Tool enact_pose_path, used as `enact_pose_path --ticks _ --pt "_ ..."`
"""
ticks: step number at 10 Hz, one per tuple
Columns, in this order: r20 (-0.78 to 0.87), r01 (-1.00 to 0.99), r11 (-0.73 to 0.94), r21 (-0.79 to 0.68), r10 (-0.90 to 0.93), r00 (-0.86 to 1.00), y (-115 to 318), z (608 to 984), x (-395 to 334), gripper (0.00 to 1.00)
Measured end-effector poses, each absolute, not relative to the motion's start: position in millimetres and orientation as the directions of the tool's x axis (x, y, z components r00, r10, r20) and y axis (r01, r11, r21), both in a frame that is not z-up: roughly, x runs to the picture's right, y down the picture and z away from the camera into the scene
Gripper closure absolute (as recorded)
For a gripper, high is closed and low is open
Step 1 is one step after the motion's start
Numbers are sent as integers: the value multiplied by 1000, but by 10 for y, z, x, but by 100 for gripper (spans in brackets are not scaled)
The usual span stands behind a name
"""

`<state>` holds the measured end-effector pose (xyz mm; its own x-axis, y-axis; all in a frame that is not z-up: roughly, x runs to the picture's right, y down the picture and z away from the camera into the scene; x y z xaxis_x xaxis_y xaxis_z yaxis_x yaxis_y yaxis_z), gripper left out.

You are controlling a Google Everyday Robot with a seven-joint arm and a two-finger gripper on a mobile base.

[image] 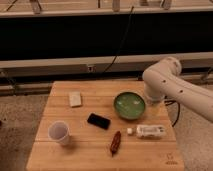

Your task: Place the white sponge in the ceramic cup

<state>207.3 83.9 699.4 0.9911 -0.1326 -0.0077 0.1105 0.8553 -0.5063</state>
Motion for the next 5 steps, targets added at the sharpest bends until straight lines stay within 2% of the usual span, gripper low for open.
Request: enact_pose_path --ticks 5 --pt "20 245 855 -456 -266 964 621 7124 1538 20"
